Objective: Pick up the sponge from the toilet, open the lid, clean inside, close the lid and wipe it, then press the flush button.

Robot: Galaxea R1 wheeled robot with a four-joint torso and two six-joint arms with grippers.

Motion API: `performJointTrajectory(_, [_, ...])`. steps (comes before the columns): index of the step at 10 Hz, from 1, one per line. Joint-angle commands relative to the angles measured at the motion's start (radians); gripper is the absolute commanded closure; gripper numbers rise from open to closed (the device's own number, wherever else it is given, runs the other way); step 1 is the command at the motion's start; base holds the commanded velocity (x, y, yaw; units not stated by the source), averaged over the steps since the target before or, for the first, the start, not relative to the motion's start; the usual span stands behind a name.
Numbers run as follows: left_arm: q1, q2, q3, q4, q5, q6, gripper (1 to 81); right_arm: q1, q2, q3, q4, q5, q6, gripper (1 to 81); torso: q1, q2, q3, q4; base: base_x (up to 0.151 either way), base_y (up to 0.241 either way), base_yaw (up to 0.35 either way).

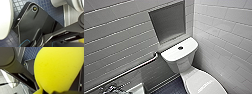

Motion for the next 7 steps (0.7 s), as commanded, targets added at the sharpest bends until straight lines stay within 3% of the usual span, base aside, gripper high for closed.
performJointTrajectory(1, [0.028,0.019,-0.066,0.068,0.040,0.009,1.0,0.105,-0.174,0.213,0.103,0.031,-0.008,81.1,0.000,0.000,0.000,0.000,0.000,0.000,0.000])
performJointTrajectory(5, [0.103,0.114,-0.235,0.087,0.033,0.009,1.0,0.342,-0.289,0.352,0.278,0.011,-0.031,81.1,0.000,0.000,0.000,0.000,0.000,0.000,0.000])
performJointTrajectory(7, [0.117,0.172,-0.315,0.087,0.033,0.011,1.0,0.486,-0.288,0.349,0.444,-0.060,-0.123,81.1,0.000,0.000,0.000,0.000,0.000,0.000,0.000])
